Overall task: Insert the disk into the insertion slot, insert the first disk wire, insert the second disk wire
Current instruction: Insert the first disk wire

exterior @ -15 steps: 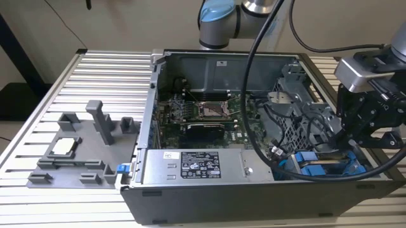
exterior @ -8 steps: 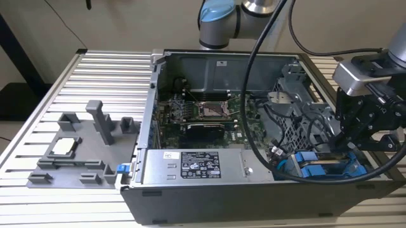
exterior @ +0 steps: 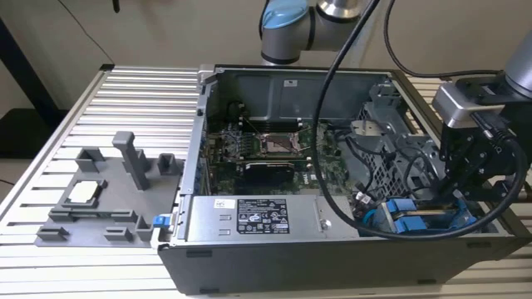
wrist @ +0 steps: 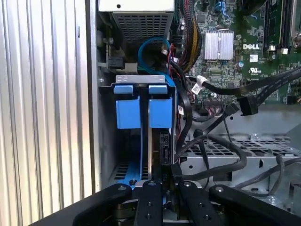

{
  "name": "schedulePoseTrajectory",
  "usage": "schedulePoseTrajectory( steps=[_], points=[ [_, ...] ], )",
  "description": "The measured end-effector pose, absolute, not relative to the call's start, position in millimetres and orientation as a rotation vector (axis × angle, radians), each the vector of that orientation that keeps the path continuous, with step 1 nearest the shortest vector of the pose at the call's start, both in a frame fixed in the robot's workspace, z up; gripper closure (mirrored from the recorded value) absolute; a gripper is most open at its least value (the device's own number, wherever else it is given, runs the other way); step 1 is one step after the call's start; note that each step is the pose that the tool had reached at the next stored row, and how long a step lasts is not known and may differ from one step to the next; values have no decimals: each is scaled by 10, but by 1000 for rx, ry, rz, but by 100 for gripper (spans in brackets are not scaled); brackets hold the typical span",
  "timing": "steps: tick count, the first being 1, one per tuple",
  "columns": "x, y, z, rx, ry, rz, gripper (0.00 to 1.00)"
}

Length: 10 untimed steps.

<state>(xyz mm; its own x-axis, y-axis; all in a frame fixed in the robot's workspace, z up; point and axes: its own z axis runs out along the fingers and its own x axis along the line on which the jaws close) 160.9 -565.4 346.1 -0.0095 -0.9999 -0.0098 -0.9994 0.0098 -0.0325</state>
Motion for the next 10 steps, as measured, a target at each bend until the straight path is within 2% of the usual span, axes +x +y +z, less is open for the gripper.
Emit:
schedulePoseTrajectory(
  steps=[10],
  points=[
    [1652,-5651,3424,-2173,2227,-25,81]
  ],
)
